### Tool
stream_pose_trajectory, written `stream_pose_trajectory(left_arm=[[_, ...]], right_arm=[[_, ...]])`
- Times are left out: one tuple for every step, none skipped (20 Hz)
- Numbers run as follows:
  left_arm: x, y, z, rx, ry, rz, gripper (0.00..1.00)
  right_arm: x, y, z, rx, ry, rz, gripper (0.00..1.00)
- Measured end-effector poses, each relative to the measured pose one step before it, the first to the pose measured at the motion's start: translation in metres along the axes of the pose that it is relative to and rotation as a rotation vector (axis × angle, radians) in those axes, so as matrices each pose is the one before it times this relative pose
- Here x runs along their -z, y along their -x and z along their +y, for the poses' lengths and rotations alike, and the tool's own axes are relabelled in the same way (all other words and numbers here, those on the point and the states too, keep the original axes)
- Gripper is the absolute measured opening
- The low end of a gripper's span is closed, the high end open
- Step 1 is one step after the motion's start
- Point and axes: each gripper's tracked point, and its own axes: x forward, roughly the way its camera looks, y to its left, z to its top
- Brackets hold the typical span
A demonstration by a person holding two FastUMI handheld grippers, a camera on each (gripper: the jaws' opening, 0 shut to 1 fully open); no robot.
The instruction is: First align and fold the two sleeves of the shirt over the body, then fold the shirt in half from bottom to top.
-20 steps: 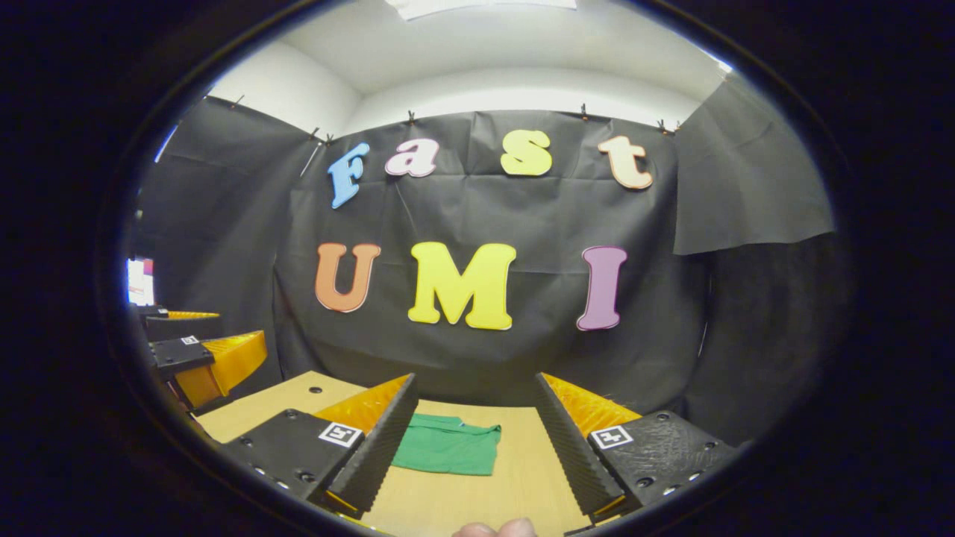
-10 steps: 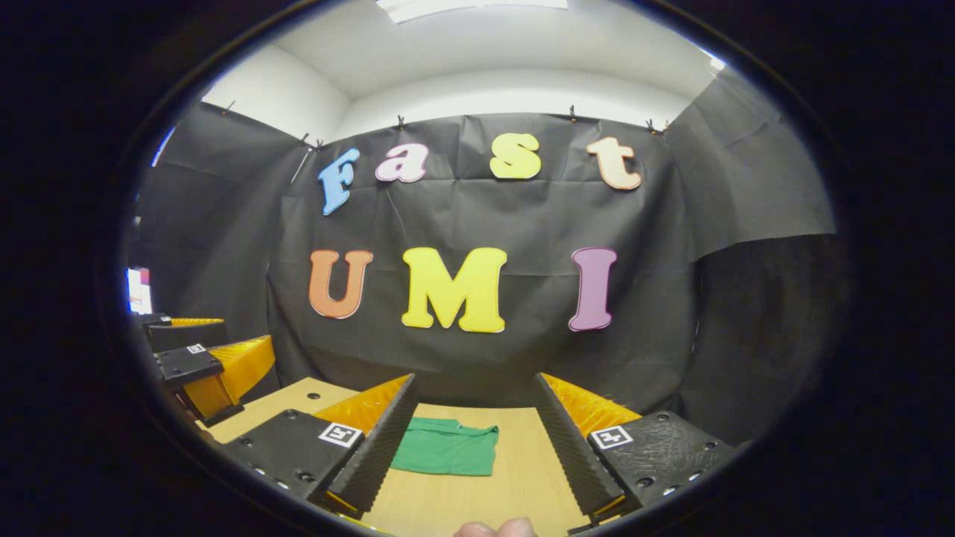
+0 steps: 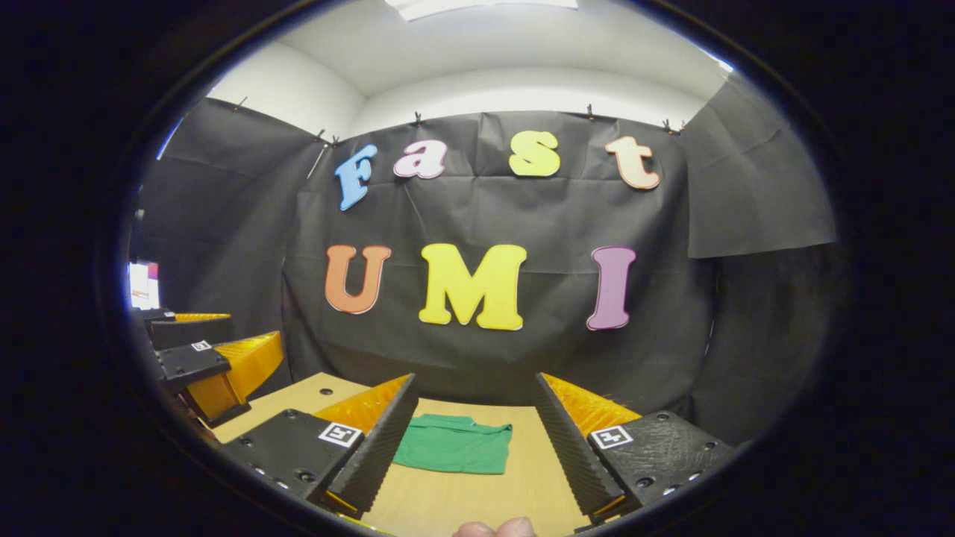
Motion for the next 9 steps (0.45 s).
stream_pose_trajectory(left_arm=[[-0.00019, -0.00047, 0.00146, -0.00328, 0.00418, 0.00045, 1.0], [0.00115, -0.00139, -0.00041, 0.00097, 0.00861, 0.00074, 1.0], [0.00008, -0.00091, -0.00183, -0.00018, 0.0031, 0.00228, 1.0], [0.00039, -0.00068, 0.00115, -0.00307, -0.00334, 0.00079, 1.0], [-0.00213, 0.00091, 0.00008, -0.00044, -0.00699, -0.00478, 1.0], [-0.00264, -0.00075, 0.00014, 0.00117, -0.00458, -0.00883, 1.0], [-0.00315, -0.00167, -0.00019, 0.00533, -0.00047, -0.00627, 1.0], [-0.00023, -0.00105, -0.0014, 0.00292, 0.00041, -0.00097, 1.0], [0.00352, 0.00122, -0.00069, 0.00342, 0.00081, 0.00146, 1.0]], right_arm=[[-0.00019, -0.00125, -0.00061, -0.00254, -0.00019, -0.00382, 0.95], [-0.00215, -0.00025, -0.00089, -0.00133, -0.00186, -0.00514, 0.95], [-0.00226, -0.00104, -0.00239, 0.00344, -0.00005, -0.00569, 0.95], [-0.00018, -0.00208, -0.00404, 0.00761, 0.00059, -0.00303, 0.95], [-0.00033, -0.00088, -0.00369, 0.00795, -0.00497, -0.00314, 0.95], [0.00111, -0.00084, -0.00205, 0.0064, -0.00606, 0.00126, 0.95], [0.00064, 0.00069, -0.002, 0.00616, -0.00393, 0.00345, 0.95], [0.00172, 0.00146, -0.0022, 0.00445, -0.0019, 0.00393, 0.95], [0.00092, -0.00015, -0.00194, 0.00487, -0.00107, 0.00034, 0.95]])
